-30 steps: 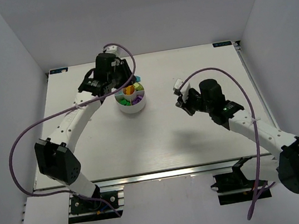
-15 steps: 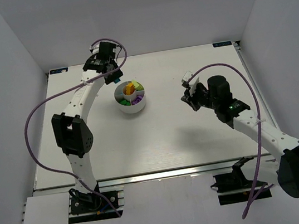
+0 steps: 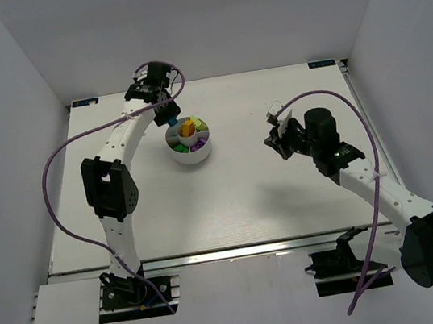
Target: Sort the legos into containers by color
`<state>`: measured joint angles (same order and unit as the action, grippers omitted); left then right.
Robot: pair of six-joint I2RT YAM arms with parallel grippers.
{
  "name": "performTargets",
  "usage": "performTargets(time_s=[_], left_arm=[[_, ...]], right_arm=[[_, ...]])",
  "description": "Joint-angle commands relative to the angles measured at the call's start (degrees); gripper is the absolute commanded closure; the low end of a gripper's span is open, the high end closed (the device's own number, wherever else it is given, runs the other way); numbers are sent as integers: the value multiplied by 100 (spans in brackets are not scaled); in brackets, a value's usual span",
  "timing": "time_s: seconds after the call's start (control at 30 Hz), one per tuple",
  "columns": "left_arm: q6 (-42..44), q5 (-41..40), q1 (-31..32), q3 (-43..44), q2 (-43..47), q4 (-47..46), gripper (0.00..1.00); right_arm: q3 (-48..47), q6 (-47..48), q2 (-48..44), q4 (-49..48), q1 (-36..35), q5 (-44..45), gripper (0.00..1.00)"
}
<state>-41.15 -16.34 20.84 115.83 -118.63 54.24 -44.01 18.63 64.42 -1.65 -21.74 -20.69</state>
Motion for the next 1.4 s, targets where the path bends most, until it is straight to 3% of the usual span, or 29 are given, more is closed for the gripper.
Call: performTargets(time_s=[0.0, 0.27, 0.43, 0.5, 0.53, 0.57, 0.77, 0.97, 1.0, 1.03, 1.1, 1.13, 1.17, 1.23, 1.27, 1.37], left_arm=[[-34, 192, -19, 10, 129, 8, 100], [28, 307, -19, -113, 77, 60, 98], [19, 324, -19, -105, 59, 52, 71], [28, 359, -71, -105, 85, 34, 69], [19, 385, -71, -78, 103, 34, 64], [36, 386, -71, -78, 120, 17, 53], [89, 351, -71, 62, 173, 87, 24], [404, 333, -71, 185, 358, 87, 21], [527, 342, -71, 229, 497, 61, 21], [694, 498, -71, 195, 620, 8, 20], [1536, 823, -71, -199, 1284, -630, 18], [1861, 1138, -71, -567, 1646, -990, 16], [2343, 1551, -71, -1580, 2059, -1403, 10], [2672, 1869, -71, -2762, 3456, -2738, 2], [2856, 1845, -71, -3968, 3939, -3535, 2], [3155, 1941, -71, -5479, 5435, -4481, 2]], right_arm=[[50, -53, -140, -257, 38, -93, 100], [68, -61, -132, -257, 99, -137, 100], [68, -70, -132, -257, 117, -181, 100], [68, -79, -132, -257, 108, -181, 100], [68, -70, -123, -257, 126, -181, 100], [77, -79, -123, -257, 117, -190, 100], [68, -70, -123, -257, 143, -199, 100], [59, -88, -114, -239, 178, -216, 100], [50, -97, -132, -239, 196, -208, 95], [42, -88, -132, -239, 222, -216, 76], [42, -105, -141, -239, 283, -208, 56], [24, -114, -149, -231, 310, -190, 36], [-20, -123, -184, -222, 336, -173, 28], [-90, -246, -211, -161, 459, -59, 11], [-160, -281, -272, -108, 442, 38, 11], [-257, -439, -456, 103, 521, 433, 11]])
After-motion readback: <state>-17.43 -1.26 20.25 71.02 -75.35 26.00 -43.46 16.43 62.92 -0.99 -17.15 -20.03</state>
